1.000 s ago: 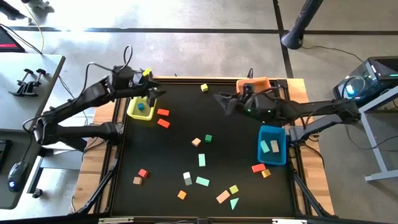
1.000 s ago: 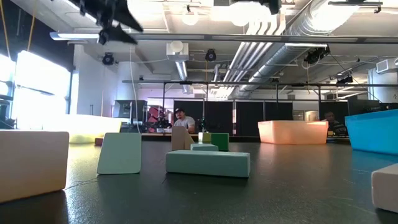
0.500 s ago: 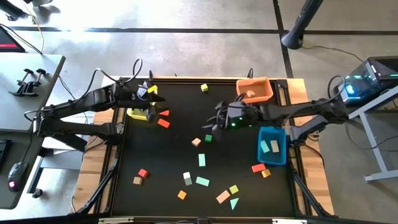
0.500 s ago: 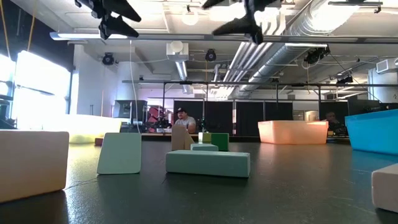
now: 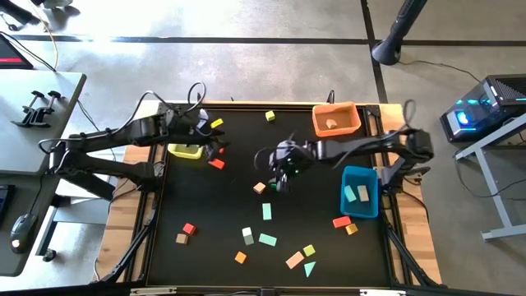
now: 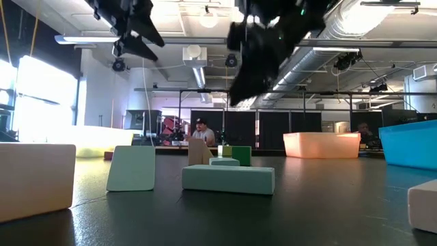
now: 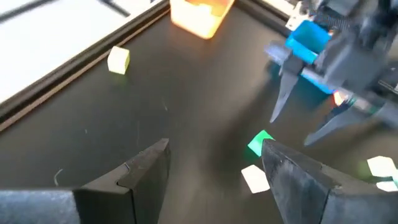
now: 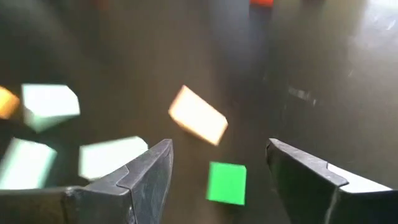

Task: Sort blocks by size
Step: Put the green square block into the yellow bin, then put the pink triangle block into the orange bin

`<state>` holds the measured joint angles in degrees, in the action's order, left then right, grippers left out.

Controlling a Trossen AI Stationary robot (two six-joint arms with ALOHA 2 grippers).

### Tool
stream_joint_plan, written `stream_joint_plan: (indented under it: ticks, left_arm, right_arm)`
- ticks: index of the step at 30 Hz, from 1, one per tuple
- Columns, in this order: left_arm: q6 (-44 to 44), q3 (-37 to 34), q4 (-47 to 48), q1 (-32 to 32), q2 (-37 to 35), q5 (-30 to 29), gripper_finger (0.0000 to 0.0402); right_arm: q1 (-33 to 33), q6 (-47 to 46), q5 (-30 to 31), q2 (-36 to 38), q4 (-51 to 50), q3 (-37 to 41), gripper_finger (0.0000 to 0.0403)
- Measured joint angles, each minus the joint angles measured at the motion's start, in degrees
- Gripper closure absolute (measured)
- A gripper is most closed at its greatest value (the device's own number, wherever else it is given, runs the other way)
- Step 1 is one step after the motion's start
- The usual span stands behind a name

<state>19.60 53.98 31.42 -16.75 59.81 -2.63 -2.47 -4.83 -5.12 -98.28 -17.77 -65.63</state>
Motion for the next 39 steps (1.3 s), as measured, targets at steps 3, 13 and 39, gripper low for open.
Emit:
stream_joint_plan:
  ticks: [3,13,39]
  left_arm:
    - [2.50,0.00,-0.06,0.03,1.74,0.00,0.0163]
    - [10.04,0.00,-0.12,0.11,6.88,0.01,0.0163]
    - [24.31,0.00,-2.38,0.81,10.69,-0.92,0.0163]
  right_arm:
    - [0.22,2.15,0.60,-3.96,-0.08,0.02,0.0148]
    - [0.20,2.60,5.77,-9.81,-0.13,1.92,0.0152]
    - [-17.73,16.13,-7.52,7.63,6.41,7.55,0.0400]
